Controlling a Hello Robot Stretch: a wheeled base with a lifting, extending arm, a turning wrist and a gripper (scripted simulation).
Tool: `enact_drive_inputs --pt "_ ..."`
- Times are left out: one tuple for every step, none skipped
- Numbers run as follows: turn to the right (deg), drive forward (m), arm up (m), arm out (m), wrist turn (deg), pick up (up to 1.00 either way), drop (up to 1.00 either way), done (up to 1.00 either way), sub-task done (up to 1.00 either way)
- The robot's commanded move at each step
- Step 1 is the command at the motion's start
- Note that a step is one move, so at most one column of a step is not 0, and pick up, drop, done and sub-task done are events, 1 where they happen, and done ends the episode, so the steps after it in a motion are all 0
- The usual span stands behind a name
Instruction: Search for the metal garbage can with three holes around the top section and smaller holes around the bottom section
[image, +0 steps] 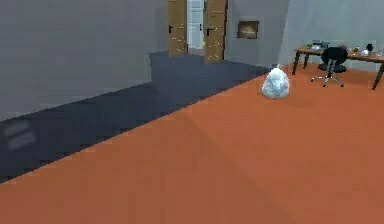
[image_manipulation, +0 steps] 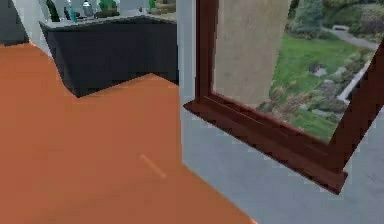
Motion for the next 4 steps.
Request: enact_drive_inputs --pt "0.0 1.0 0.0 0.0 0.0 0.0 0.0 0.0 0.0" --pt "0.0 1.0 0.0 0.0 0.0 0.0 0.0 0.0 0.0" --pt "0.0 1.0 0.0 0.0 0.0 0.0 0.0 0.0 0.0" --pt "0.0 1.0 0.0 0.0 0.0 0.0 0.0 0.0 0.0"
